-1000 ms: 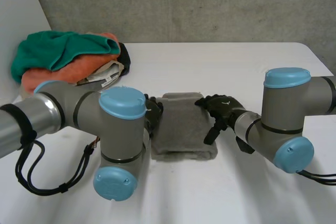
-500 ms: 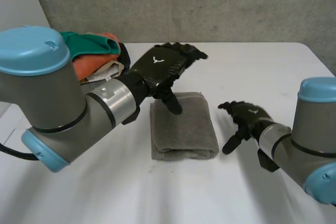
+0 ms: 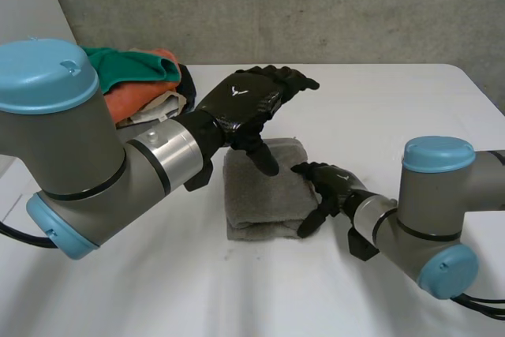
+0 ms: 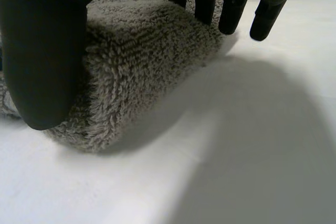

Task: Fold the laundry.

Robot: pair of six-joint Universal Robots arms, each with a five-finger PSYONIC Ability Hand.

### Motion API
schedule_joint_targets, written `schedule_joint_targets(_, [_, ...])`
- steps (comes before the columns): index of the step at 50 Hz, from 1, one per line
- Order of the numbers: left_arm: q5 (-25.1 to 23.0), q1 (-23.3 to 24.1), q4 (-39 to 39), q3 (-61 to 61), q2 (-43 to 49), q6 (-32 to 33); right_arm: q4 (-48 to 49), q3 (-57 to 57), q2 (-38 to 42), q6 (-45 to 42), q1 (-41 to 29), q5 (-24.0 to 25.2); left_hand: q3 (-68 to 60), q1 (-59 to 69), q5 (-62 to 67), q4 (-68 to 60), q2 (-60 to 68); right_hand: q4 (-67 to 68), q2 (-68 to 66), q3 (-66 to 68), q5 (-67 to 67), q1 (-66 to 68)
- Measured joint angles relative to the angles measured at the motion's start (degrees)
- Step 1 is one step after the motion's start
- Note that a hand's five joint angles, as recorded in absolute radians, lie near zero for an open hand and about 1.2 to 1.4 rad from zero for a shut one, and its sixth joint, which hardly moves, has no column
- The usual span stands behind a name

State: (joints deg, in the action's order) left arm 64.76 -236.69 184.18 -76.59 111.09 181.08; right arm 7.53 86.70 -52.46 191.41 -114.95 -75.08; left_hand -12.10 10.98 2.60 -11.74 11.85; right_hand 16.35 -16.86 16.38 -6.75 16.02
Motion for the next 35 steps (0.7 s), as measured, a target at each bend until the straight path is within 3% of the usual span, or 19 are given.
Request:
schedule_joint_targets(3, [0.9,0.1,0.0,0.1,0.0,0.0,0.0,-0.9,0.4,0.3,-0.9,-0.3,0.0,0.0,0.0,0.0,0.0,5.9,-5.8,5.9,-5.4,6.1])
schedule_joint_targets(6, [1.4,0.1,0.0,0.3,-0.1,0.0,0.1,-1.8,0.6,0.9,-1.4,-0.5,-0.1,0.0,0.0,0.0,0.1,26.2,-24.6,25.3,-23.8,22.5])
schedule_joint_targets(7, [1.5,0.2,0.1,0.5,-0.1,0.0,0.2,-2.3,0.8,1.3,-1.5,-0.6,-0.1,0.0,0.0,0.0,0.1,38.9,-35.0,34.9,-35.1,31.9])
schedule_joint_targets(10, [1.6,0.4,0.1,0.7,-0.2,0.0,0.2,-3.8,1.5,2.6,-1.4,-0.9,-0.1,0.0,0.1,0.0,0.1,51.1,-43.0,42.3,-45.1,39.8])
schedule_joint_targets(16, [1.5,0.8,0.1,1.3,-0.1,0.1,0.7,-8.1,2.7,4.3,-0.4,-1.5,-0.1,0.0,0.1,0.0,0.1,52.0,-45.4,45.6,-45.1,40.7])
schedule_joint_targets(22, [1.5,1.3,0.1,3.5,0.0,0.0,1.4,-18.5,7.1,4.7,5.4,-4.3,-0.1,0.0,0.1,0.0,0.1,52.1,-45.4,45.9,-45.8,40.7])
schedule_joint_targets(35, [1.6,3.3,0.1,7.5,0.2,0.0,-2.9,-55.2,27.3,-2.0,23.9,-12.0,-0.1,0.0,0.2,0.0,0.1,52.2,-46.2,48.3,-46.7,40.7])
